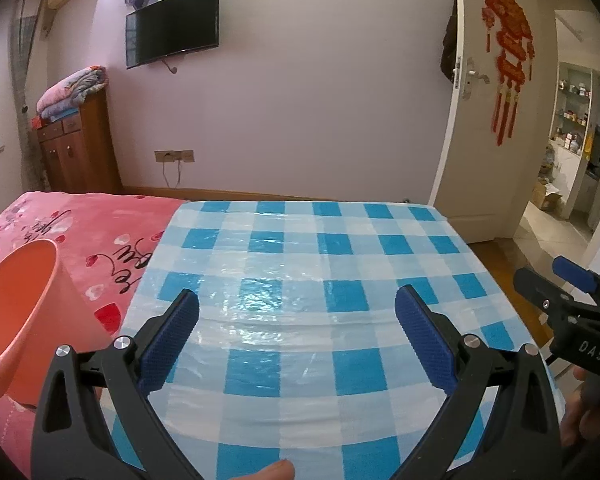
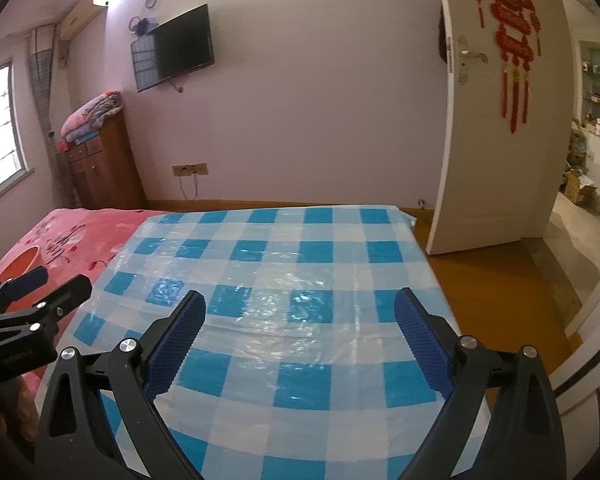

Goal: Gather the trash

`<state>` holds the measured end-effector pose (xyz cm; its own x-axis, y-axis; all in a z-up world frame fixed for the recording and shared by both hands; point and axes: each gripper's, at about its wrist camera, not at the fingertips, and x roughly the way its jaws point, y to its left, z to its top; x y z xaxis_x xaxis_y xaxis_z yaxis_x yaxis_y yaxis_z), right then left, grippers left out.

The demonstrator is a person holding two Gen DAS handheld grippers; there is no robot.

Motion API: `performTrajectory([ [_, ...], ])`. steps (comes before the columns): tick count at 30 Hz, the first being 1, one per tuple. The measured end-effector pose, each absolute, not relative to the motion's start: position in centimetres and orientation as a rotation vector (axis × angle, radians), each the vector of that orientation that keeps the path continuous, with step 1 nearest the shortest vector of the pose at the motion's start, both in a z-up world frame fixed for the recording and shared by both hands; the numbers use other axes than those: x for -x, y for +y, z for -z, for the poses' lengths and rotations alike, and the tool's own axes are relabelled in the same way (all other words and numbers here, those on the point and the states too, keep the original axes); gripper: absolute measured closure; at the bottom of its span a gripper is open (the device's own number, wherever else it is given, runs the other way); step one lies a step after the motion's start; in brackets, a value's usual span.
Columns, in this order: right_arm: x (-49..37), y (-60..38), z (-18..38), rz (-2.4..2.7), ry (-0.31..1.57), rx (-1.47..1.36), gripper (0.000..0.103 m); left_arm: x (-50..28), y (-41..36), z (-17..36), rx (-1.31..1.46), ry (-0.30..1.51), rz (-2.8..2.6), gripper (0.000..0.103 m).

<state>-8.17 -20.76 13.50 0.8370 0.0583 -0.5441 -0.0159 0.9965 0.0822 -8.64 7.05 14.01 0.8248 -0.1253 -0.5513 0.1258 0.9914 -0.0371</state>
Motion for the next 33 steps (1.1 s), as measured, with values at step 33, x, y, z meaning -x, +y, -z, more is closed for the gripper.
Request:
performTrajectory([
  [33, 13.1, -20.8, -17.0, 0.061, 0.442, -0.008, 0.009, 12.5, 5.8, -17.3, 0.016, 0.483, 0.176, 0.004],
])
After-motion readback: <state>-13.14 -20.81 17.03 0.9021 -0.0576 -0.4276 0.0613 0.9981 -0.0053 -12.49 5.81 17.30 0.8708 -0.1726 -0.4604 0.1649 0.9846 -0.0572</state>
